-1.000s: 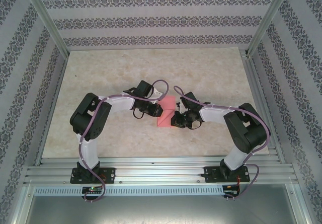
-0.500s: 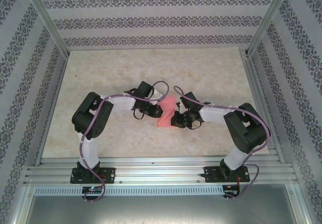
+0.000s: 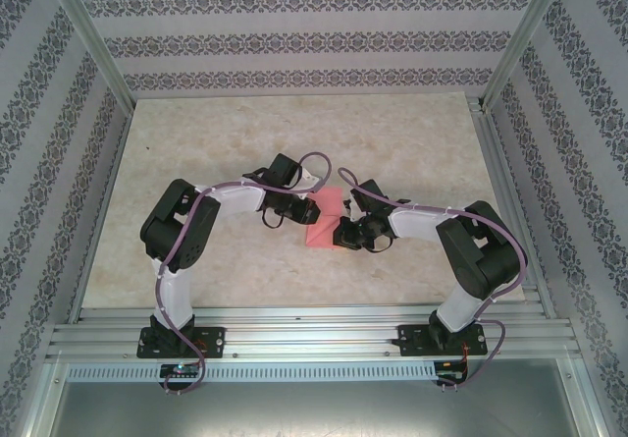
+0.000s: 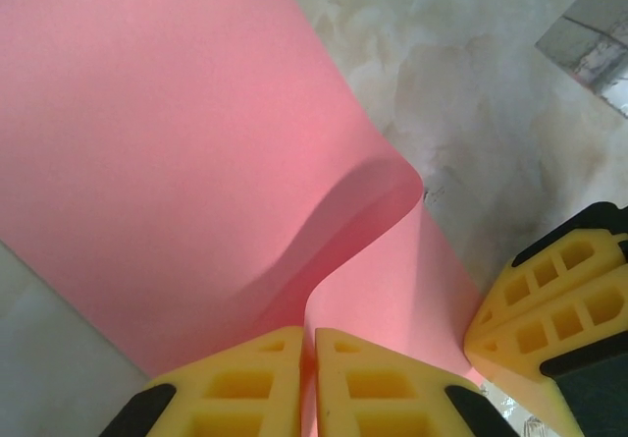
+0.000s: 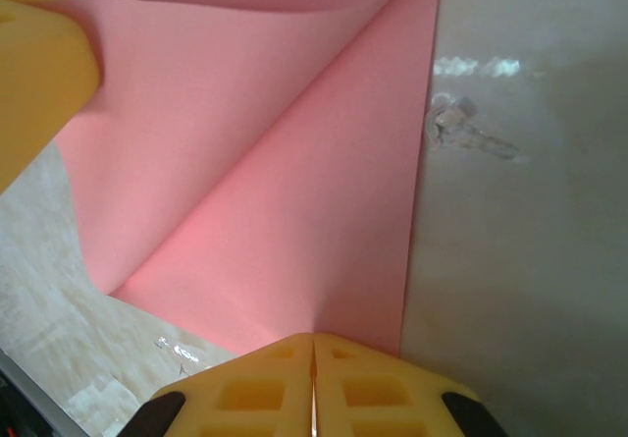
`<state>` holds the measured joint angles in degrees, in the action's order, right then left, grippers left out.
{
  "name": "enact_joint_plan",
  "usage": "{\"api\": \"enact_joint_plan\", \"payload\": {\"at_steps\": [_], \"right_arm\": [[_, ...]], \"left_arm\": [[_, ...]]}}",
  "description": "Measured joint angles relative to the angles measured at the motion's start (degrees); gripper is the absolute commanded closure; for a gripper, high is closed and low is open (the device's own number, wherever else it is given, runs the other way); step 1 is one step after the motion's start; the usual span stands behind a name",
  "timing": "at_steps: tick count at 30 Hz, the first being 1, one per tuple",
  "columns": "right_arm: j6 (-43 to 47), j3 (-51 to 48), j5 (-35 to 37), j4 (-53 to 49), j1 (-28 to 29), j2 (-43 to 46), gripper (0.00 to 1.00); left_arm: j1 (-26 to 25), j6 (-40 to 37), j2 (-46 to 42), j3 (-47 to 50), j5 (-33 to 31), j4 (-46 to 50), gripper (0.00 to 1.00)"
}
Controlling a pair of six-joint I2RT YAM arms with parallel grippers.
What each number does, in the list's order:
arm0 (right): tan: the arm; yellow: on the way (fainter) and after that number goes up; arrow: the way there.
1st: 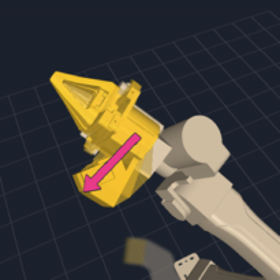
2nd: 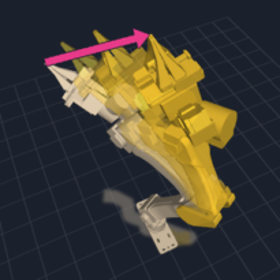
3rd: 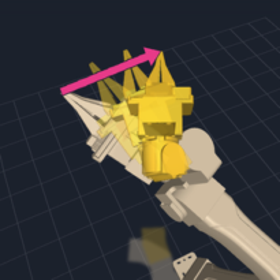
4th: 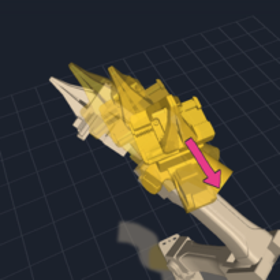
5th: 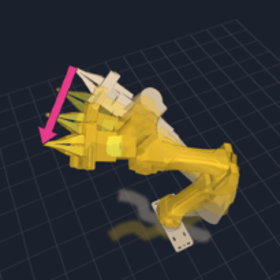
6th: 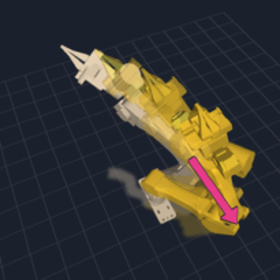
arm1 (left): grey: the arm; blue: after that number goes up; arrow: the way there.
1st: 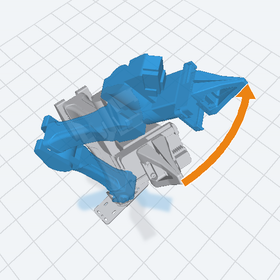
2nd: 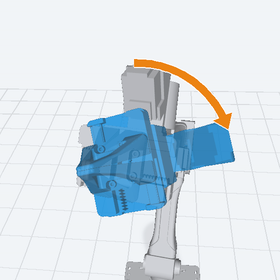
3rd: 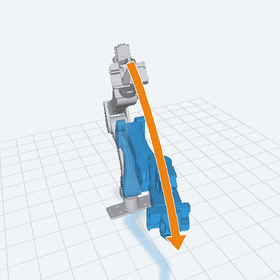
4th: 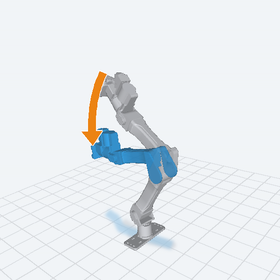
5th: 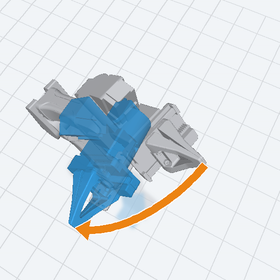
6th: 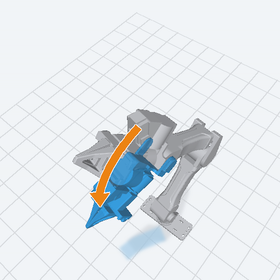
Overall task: Fold a paper plane with a square sheet of paper (fold left side to right side)
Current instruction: Fold the triangle a second time at the center of the table.
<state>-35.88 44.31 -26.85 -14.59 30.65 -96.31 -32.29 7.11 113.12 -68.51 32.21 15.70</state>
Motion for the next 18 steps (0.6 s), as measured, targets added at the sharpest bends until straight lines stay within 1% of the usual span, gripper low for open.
{"api": "enact_joint_plan", "payload": {"at_steps": [7, 18], "right_arm": [[0.0, 0.2, 0.0, -0.2, 0.0, -0.2, 0.91], [0.0, 0.7, 0.0, -0.9, 0.0, -0.4, 0.91]], "left_arm": [[0.0, 0.0, 0.0, 0.0, -1.2, 0.0, 0.88], [0.0, 0.0, 0.0, 1.5, -1.3, 0.0, 0.89]]}}
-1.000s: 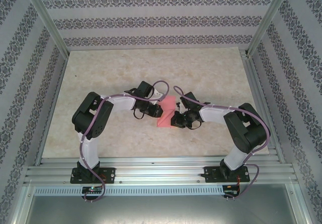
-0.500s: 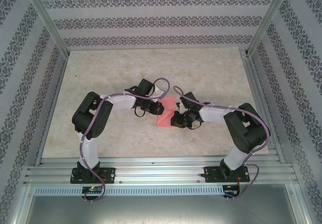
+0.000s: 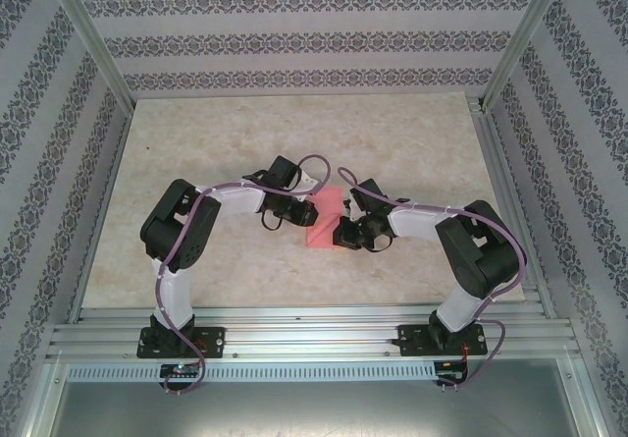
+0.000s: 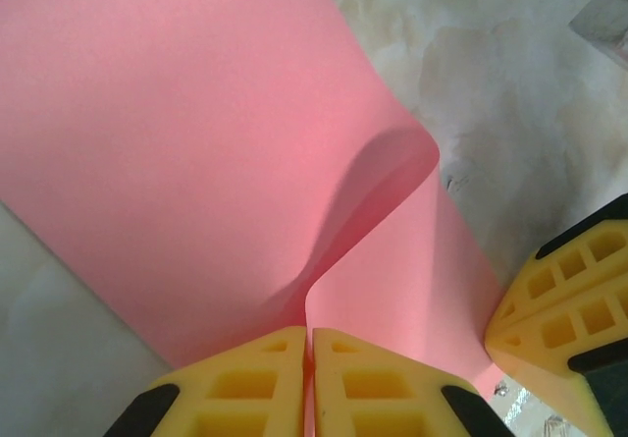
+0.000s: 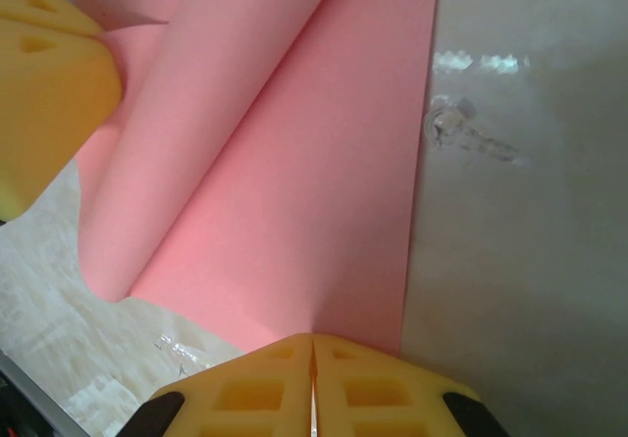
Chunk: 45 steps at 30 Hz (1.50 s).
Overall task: Fold a paper plane with a square sheet of paper (fold left side to right side)
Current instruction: Fold the triangle a second time at the center of the table.
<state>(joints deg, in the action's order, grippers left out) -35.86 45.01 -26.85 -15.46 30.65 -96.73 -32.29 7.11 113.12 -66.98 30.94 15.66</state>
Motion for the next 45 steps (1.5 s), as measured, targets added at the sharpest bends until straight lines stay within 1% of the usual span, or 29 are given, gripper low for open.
{"api": "enact_joint_plan", "payload": {"at_steps": [11, 17, 19, 24, 28, 34, 45], "right_arm": [[0.0, 0.3, 0.0, -0.4, 0.0, -0.2, 0.91], [0.2, 0.3, -0.2, -0.3, 0.0, 0.2, 0.82], [0.1, 0.2, -0.2, -0.5, -0.2, 1.0, 0.82], [-1.3, 0.0, -0.4, 0.7, -2.4, 5.6, 0.83], [-4.0, 0.0, -0.4, 4.8, -3.1, 7.1, 0.89], [-8.3, 0.7, 0.0, 10.4, -2.4, 4.2, 0.91], [-12.2, 2.0, 1.0, 15.0, -0.2, -1.6, 0.91]], "left_arm": [[0.0, 0.0, 0.4, 0.3, -0.2, -0.6, 0.88], [0.0, 0.0, 0.6, 0.3, -0.2, -1.0, 0.88], [0.0, 0.0, 0.6, 0.3, -0.2, -1.1, 0.88], [0.0, 0.0, 0.6, 0.3, -0.2, -1.2, 0.88], [0.0, 0.0, 0.6, 0.3, -0.2, -1.2, 0.89], [0.0, 0.0, 0.7, 0.3, -0.2, -1.4, 0.9], [0.0, 0.4, 0.7, 0.3, -0.2, -1.7, 0.92]]}}
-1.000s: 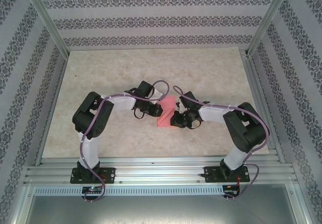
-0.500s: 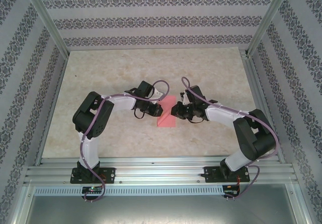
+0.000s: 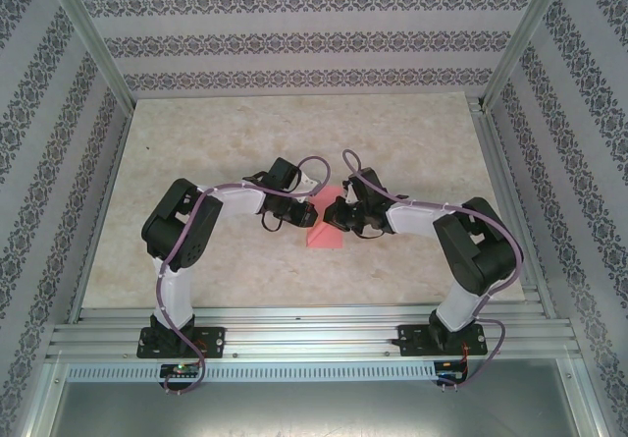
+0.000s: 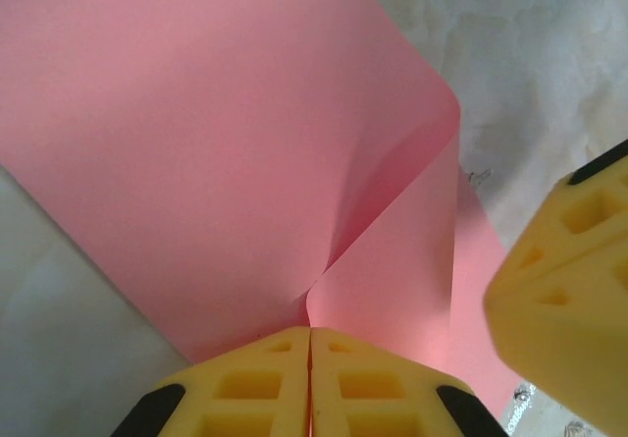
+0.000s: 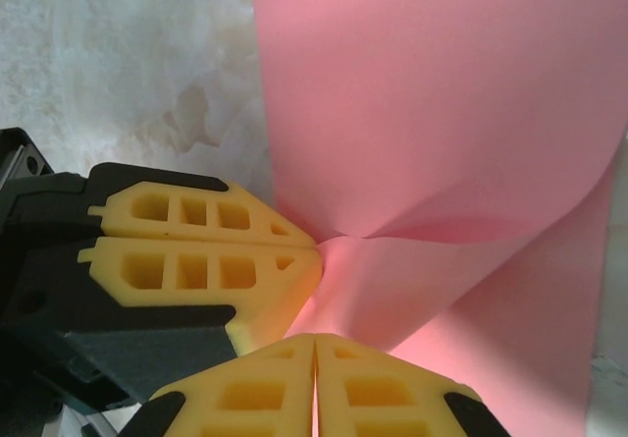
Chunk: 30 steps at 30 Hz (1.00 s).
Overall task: Fold a paper plane with a square sheet of paper (fold left side to right side)
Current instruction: Fold the triangle a second time at the center of the table.
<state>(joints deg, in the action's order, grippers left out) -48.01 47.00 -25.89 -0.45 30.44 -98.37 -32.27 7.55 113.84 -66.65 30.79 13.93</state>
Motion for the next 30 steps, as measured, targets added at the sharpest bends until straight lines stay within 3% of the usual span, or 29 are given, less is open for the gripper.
{"api": "enact_joint_plan", "payload": {"at_steps": [30], "right_arm": [[-0.6, 0.3, 0.2, 2.5, 0.7, -3.3, 0.9]], "left_arm": [[0.0, 0.9, 0.2, 0.0, -1.5, -1.5, 0.98]]}}
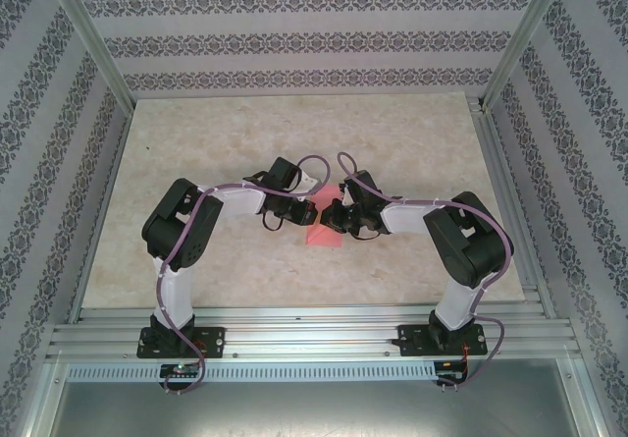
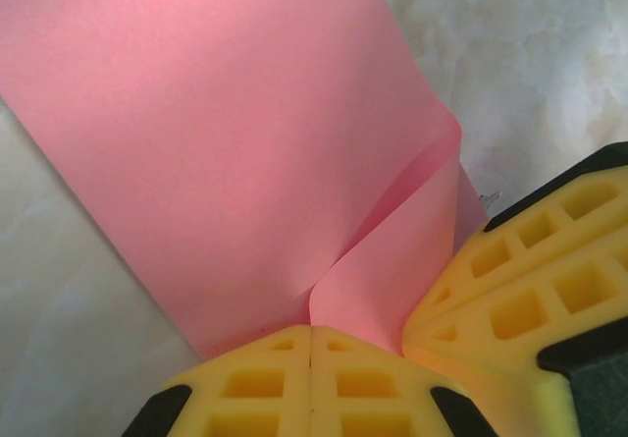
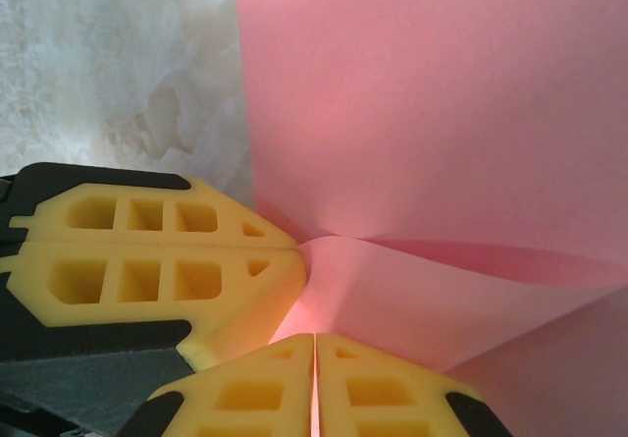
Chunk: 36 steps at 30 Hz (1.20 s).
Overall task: Fold a paper plane with a square sheet of paper (fold left side to right side)
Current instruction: Fold the triangle a second time at the center of the table.
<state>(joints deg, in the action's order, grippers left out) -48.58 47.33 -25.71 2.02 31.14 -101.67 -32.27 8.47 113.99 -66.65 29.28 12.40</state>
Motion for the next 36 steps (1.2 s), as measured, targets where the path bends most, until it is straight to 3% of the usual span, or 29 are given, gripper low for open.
{"api": "enact_joint_plan", "payload": {"at_steps": [7, 16, 36], "right_arm": [[0.2, -0.2, 0.3, -0.1, 0.0, 0.6, 0.89], [0.6, -5.1, 0.8, -1.9, 0.0, 7.8, 0.89], [2.4, -6.8, 2.0, -5.9, 1.0, 5.9, 0.9]], "left_arm": [[0.0, 0.4, 0.0, 0.0, -0.1, -0.4, 0.98], [0.0, 0.4, 0.1, 0.0, -0.2, -0.4, 0.98], [0.0, 0.3, 0.1, 0.0, 0.0, -0.4, 0.97]]}}
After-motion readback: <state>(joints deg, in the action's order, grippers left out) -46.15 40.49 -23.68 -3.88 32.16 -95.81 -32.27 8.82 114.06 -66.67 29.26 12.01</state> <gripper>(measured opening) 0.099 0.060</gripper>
